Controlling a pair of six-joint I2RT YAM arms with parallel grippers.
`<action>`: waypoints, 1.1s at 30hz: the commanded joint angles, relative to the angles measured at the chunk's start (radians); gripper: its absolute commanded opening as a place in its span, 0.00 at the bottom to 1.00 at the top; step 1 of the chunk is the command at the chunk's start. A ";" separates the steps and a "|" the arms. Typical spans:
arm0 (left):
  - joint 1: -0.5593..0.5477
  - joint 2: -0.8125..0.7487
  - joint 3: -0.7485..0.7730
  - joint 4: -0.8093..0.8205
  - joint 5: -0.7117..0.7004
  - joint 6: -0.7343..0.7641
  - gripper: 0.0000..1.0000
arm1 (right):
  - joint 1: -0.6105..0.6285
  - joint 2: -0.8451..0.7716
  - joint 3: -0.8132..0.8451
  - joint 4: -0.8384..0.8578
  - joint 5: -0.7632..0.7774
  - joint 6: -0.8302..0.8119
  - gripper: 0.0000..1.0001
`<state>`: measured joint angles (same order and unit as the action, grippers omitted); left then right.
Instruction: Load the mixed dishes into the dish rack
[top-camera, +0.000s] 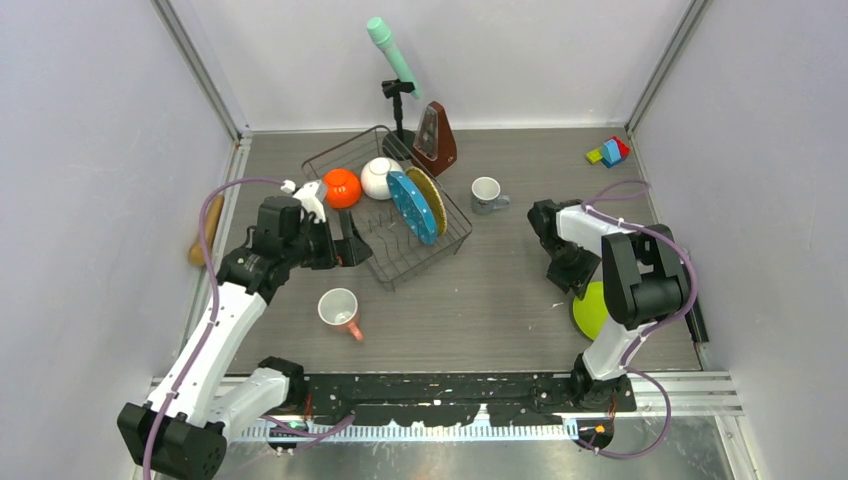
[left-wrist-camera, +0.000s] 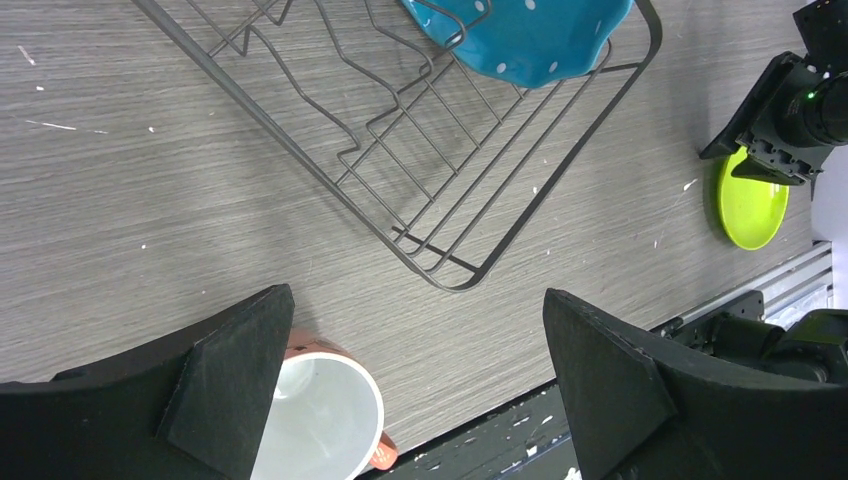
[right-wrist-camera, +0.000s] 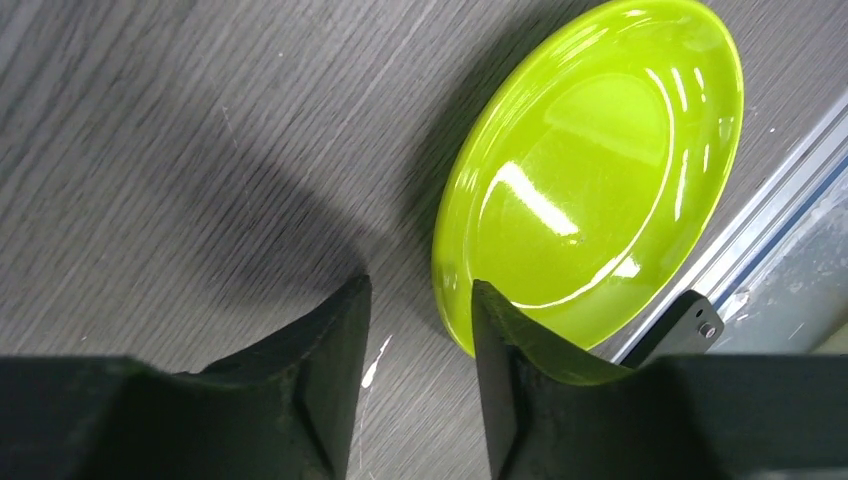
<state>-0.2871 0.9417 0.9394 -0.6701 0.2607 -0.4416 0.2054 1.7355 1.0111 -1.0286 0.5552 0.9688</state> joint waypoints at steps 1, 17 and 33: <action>0.000 0.002 -0.003 0.029 -0.009 0.029 1.00 | -0.012 0.035 -0.025 0.009 -0.011 0.033 0.45; 0.000 0.036 0.016 0.001 -0.004 0.053 1.00 | -0.032 -0.033 -0.062 -0.023 0.002 -0.005 0.01; -0.265 -0.014 -0.031 0.443 -0.043 0.090 0.95 | -0.025 -0.363 0.262 0.071 -0.577 0.416 0.00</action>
<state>-0.4679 0.9150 0.9035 -0.4259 0.3153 -0.4000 0.1734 1.4410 1.2819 -1.0473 0.1921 1.1564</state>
